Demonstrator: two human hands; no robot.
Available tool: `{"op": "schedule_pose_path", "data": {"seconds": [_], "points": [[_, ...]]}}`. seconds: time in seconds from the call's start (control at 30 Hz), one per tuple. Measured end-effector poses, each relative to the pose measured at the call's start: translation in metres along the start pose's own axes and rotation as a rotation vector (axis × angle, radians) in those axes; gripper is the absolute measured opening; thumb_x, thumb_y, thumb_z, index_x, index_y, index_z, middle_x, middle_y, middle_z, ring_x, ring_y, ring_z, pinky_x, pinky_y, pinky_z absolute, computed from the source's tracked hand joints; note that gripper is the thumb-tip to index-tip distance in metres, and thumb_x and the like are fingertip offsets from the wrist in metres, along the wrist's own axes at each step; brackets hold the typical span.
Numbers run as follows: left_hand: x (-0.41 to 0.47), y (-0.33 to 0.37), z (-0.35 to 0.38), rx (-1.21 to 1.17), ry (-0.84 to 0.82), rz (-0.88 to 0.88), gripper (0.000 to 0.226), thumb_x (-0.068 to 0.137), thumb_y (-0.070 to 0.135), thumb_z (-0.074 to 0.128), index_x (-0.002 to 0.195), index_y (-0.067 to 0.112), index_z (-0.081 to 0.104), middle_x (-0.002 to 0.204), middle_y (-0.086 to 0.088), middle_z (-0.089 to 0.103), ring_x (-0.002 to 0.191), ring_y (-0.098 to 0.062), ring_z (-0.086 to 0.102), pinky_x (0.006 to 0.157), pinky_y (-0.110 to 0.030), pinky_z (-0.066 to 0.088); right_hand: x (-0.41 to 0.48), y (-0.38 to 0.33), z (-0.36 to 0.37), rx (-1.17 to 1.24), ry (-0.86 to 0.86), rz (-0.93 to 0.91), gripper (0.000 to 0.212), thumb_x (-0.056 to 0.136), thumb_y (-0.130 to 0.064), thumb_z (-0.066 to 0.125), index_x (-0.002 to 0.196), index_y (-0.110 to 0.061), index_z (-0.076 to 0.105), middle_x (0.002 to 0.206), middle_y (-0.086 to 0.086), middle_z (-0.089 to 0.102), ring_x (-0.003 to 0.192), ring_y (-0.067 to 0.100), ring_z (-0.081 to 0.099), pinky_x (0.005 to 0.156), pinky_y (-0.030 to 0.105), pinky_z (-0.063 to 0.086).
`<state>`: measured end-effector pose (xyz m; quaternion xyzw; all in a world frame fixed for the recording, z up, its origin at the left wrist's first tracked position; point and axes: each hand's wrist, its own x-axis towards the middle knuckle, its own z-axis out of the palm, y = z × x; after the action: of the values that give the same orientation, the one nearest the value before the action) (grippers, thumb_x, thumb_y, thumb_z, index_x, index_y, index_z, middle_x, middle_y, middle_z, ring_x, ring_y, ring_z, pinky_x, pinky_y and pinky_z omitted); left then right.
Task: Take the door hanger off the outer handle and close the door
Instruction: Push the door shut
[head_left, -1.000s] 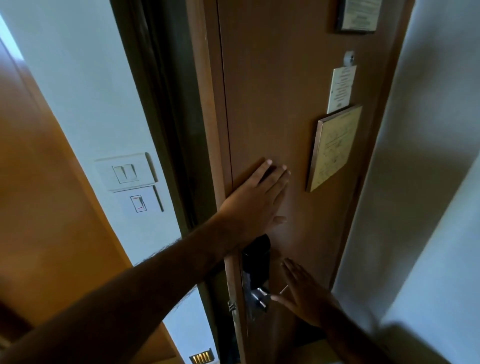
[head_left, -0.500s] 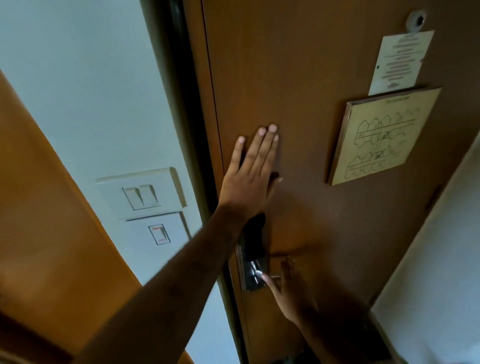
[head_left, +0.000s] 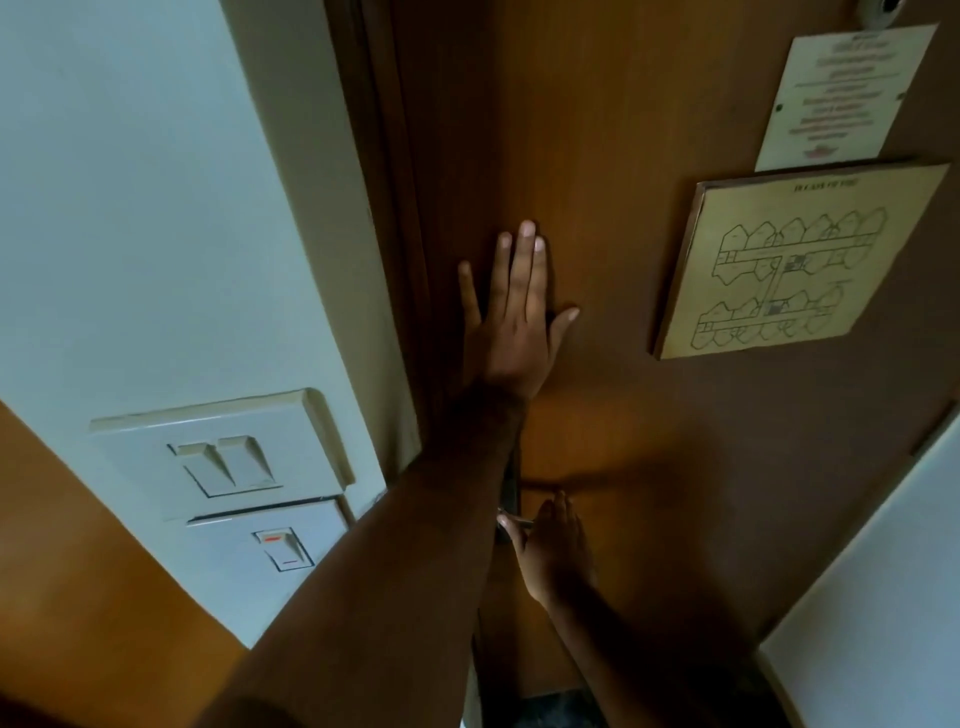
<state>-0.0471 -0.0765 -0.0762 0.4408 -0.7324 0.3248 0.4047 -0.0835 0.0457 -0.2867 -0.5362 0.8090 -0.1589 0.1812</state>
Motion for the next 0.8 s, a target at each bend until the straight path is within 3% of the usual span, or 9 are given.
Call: {"op": "schedule_pose_path", "data": {"seconds": [0.23, 0.5, 0.6, 0.8], "points": [[0.005, -0.004, 0.029, 0.01, 0.063, 0.004, 0.092, 0.104, 0.07, 0.037, 0.165, 0.009, 0.007, 0.173, -0.01, 0.021, 0.161, -0.029, 0.014, 0.128, -0.063, 0.001, 0.015, -0.009, 0.0, -0.036, -0.012, 0.019, 0.105, 0.096, -0.079, 0.02, 0.162, 0.002, 0.007, 0.173, 0.02, 0.004, 0.161, 0.03, 0.005, 0.131, 0.04, 0.009], [0.005, -0.002, 0.036, 0.053, 0.099, 0.006, 0.092, 0.103, 0.07, 0.039, 0.165, 0.007, 0.012, 0.172, -0.012, 0.027, 0.159, -0.031, 0.018, 0.127, -0.065, 0.004, 0.016, -0.006, -0.004, -0.077, -0.007, 0.003, 0.105, 0.096, -0.079, 0.022, 0.162, 0.001, 0.008, 0.173, 0.02, 0.005, 0.161, 0.03, 0.004, 0.131, 0.041, 0.009], [0.006, -0.002, 0.033, 0.072, 0.095, 0.004, 0.09, 0.103, 0.07, 0.039, 0.165, 0.007, 0.022, 0.171, -0.013, 0.03, 0.158, -0.032, 0.021, 0.126, -0.066, 0.01, 0.017, -0.009, -0.009, -0.135, 0.063, -0.027, 0.106, 0.097, -0.077, 0.027, 0.161, 0.003, 0.003, 0.172, 0.024, -0.004, 0.16, 0.034, -0.003, 0.131, 0.044, 0.01], [0.005, -0.003, 0.029, 0.094, 0.029, 0.002, 0.09, 0.105, 0.07, 0.034, 0.165, 0.007, 0.017, 0.173, -0.013, 0.022, 0.16, -0.033, 0.015, 0.126, -0.067, 0.008, 0.005, -0.016, -0.045, -0.229, 0.208, -0.159, 0.095, 0.099, -0.074, 0.031, 0.151, 0.006, 0.04, 0.169, 0.029, -0.018, 0.159, 0.04, -0.012, 0.131, 0.05, 0.007]]}}
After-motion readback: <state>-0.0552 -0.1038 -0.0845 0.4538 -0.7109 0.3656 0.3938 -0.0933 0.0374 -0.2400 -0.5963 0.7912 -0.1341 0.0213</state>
